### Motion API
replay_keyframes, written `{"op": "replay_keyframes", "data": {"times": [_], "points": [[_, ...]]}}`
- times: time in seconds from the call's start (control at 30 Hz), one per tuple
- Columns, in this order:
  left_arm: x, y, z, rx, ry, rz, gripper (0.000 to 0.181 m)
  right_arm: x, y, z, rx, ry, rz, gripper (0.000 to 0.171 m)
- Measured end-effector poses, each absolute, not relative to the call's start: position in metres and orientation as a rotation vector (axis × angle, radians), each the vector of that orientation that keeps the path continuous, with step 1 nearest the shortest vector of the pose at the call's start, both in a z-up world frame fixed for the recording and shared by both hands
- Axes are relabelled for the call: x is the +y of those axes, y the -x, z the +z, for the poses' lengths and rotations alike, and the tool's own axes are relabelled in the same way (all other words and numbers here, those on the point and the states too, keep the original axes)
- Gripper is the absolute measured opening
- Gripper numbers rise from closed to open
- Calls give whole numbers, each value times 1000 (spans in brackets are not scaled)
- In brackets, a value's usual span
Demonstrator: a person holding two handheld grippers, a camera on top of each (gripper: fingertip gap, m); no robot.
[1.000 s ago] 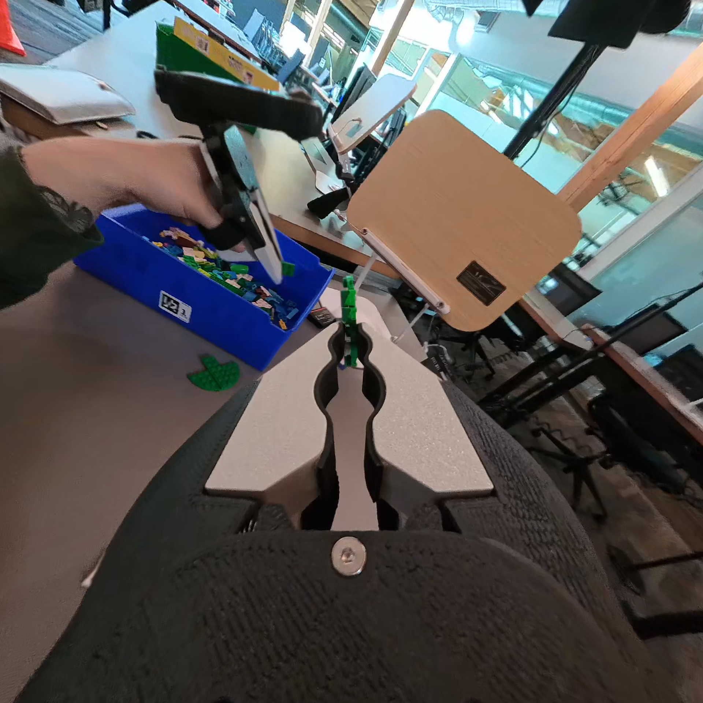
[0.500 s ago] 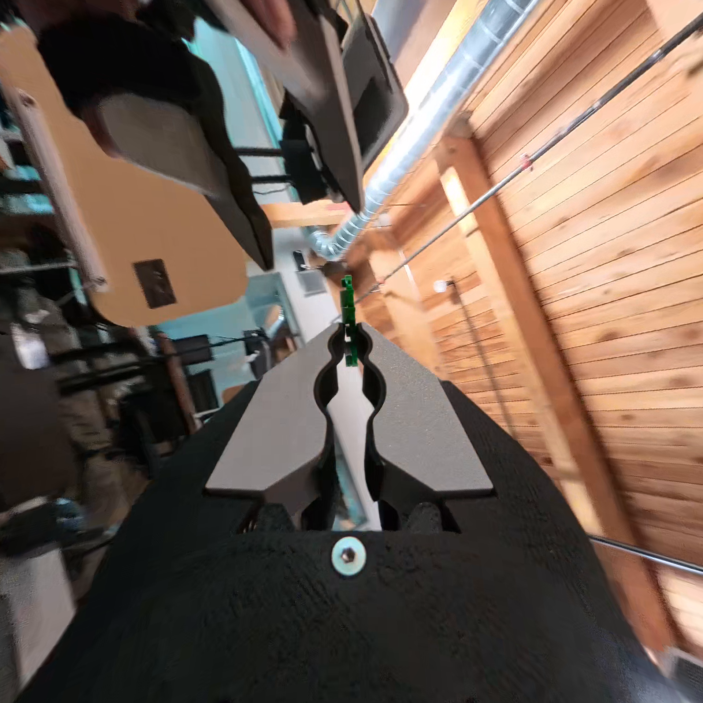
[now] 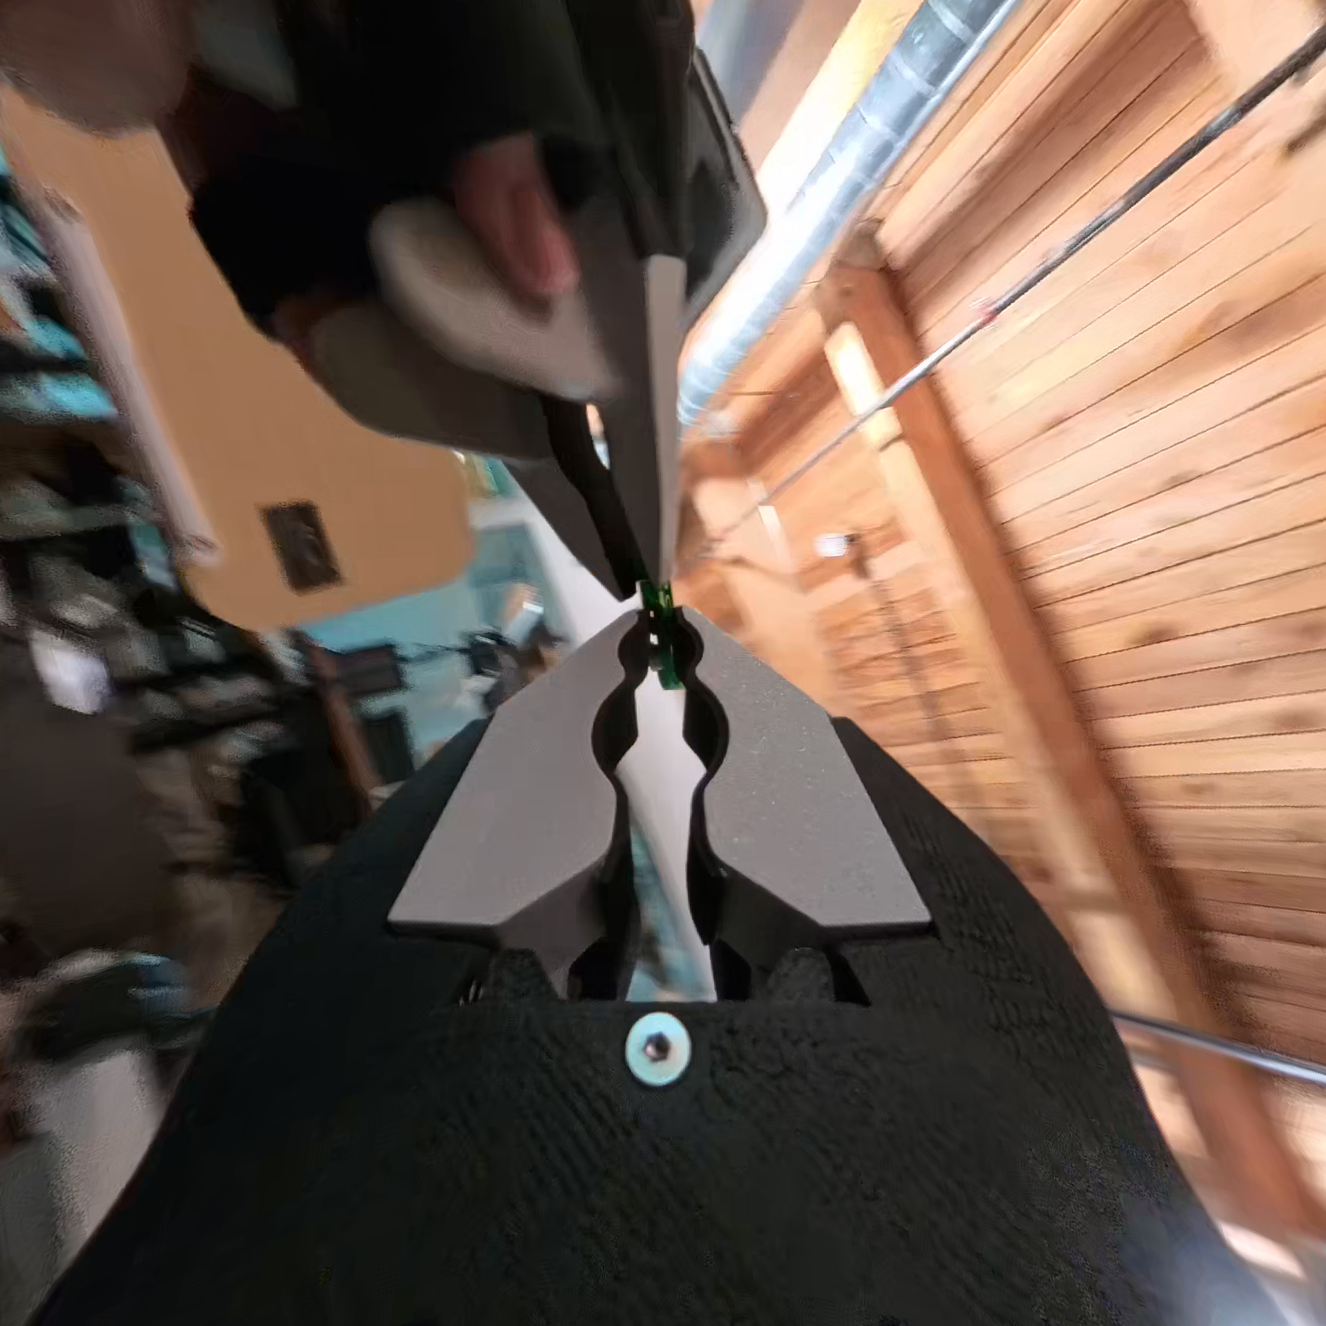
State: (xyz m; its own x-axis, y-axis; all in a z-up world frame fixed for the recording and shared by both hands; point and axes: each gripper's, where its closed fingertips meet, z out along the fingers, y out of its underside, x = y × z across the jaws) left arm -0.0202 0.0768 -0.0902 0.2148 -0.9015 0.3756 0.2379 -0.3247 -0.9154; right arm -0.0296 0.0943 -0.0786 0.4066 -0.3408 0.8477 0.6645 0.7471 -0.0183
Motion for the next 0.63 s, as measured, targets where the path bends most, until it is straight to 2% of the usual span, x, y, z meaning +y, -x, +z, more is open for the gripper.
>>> {"op": "replay_keyframes", "data": {"times": [0.17, 0.27, 0.37, 0.57, 0.63], "points": [[92, 49, -102, 689, 1491, -976, 1, 88, 29, -78, -1059, 619, -56, 3], [119, 98, -112, 488, 1615, -672, 2, 96, 19, -74, -1030, 647, -50, 3], [147, 178, -152, 219, 1840, -289, 2, 107, 21, -82, -1057, 689, -102, 3], [165, 254, -240, -88, 2164, -183, 4, 120, 28, -98, -1101, 758, -54, 3], [163, 268, -271, -233, 2293, -195, 57, 124, 27, -101, -1110, 778, -47, 3]]}}
